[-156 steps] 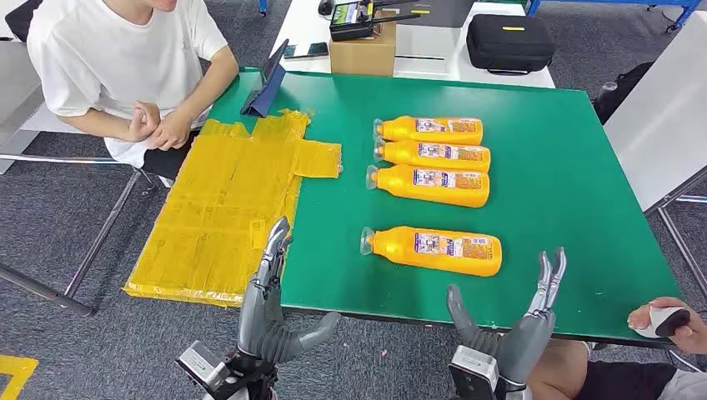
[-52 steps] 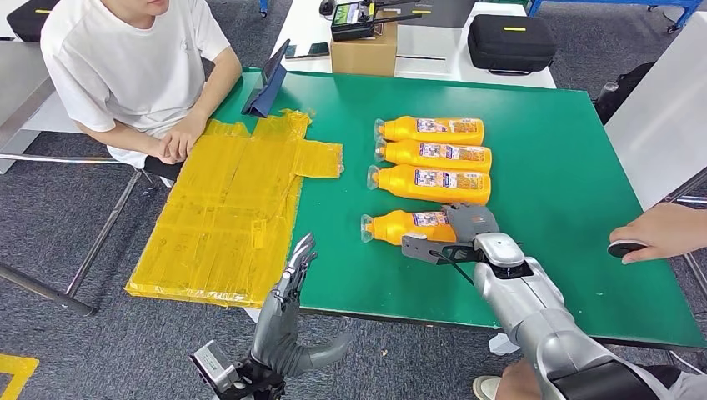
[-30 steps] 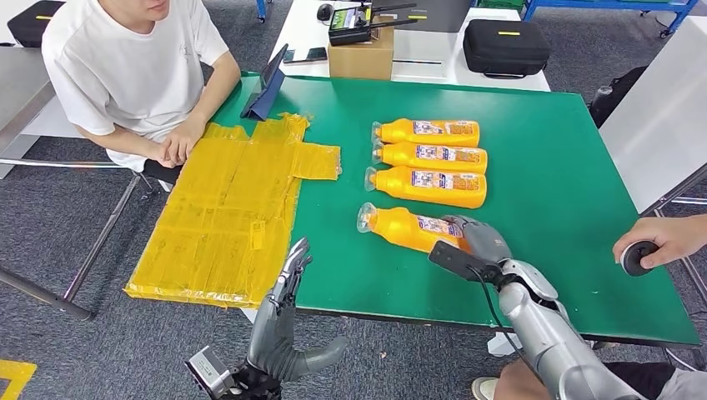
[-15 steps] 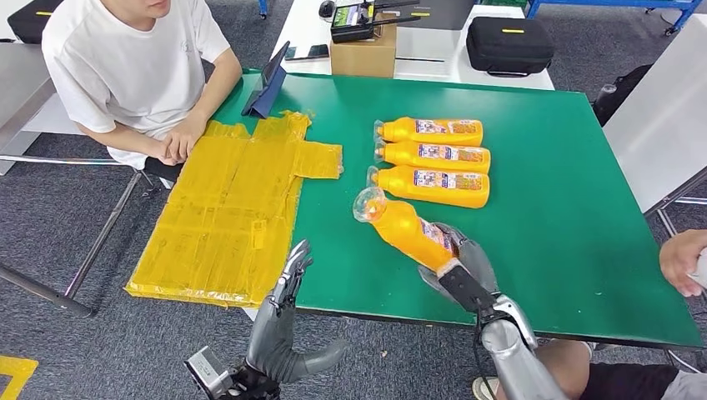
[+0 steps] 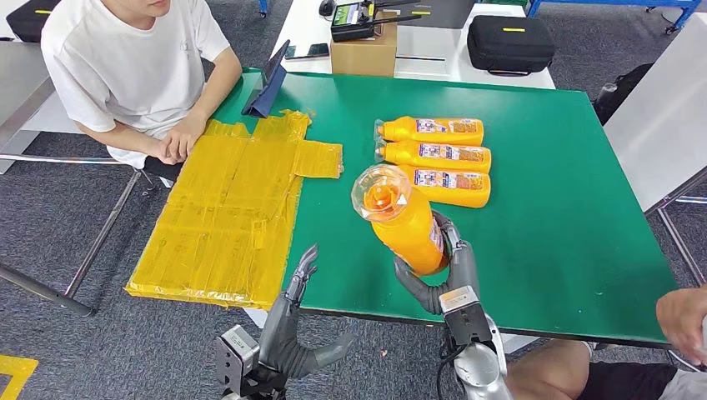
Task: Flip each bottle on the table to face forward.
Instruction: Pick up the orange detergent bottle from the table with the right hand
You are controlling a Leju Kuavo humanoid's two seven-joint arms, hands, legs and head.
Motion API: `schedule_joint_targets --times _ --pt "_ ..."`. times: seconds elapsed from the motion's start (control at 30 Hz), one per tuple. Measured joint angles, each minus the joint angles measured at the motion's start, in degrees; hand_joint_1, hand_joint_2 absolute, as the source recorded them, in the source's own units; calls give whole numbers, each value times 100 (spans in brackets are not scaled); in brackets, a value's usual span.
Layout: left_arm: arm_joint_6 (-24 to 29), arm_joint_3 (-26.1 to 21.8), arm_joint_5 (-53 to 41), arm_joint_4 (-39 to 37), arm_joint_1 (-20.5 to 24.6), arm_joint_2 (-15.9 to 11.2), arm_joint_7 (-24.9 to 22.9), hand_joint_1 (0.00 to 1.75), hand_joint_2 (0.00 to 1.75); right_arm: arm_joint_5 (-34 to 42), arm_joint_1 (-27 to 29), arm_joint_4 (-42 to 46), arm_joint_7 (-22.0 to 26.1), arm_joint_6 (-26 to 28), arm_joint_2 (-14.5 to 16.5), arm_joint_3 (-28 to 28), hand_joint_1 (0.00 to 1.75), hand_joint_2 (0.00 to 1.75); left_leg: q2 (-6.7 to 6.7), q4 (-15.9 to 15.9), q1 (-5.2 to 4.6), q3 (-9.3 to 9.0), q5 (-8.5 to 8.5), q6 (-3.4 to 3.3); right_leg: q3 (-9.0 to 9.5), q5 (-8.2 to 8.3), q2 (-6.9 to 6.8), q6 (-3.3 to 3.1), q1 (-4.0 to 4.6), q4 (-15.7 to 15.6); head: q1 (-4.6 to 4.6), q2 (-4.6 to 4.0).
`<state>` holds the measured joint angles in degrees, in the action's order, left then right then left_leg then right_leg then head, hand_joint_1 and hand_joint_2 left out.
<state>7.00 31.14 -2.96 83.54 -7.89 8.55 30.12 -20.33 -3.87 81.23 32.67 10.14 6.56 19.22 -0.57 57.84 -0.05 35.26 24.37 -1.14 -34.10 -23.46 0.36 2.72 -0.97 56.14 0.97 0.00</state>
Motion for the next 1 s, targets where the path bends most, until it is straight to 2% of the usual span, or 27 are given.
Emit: schedule_joint_targets --times 0.13,0.33,0.6,0.9,1.0 --pt "-301 71 313 -13 50 0 11 0 175 173 42 51 44 7 107 124 175 175 2 0 -2 0 0 0 0 1 0 1 -1 0 1 0" --pt "-7 130 -234 98 202 64 208 0 175 -118 73 -88 10 31 284 531 175 175 2 0 2 0 0 1 -2 1 0 0 2 1 1 0" --pt "477 75 -539 247 256 152 243 0 175 -876 212 -304 8 566 380 1212 175 175 1 0 2 3 0 1 -4 -1 0 -1 1 1 0 0" --pt "528 37 -435 251 271 178 58 0 175 -1052 252 -486 -47 740 374 1544 175 175 1 0 0 3 0 1 -4 -1 0 -1 0 0 1 0" --pt "380 23 -184 251 279 186 2 2 175 -1045 247 -515 -46 741 362 1588 175 175 1 0 1 3 0 1 -4 -1 0 -1 1 1 1 0"
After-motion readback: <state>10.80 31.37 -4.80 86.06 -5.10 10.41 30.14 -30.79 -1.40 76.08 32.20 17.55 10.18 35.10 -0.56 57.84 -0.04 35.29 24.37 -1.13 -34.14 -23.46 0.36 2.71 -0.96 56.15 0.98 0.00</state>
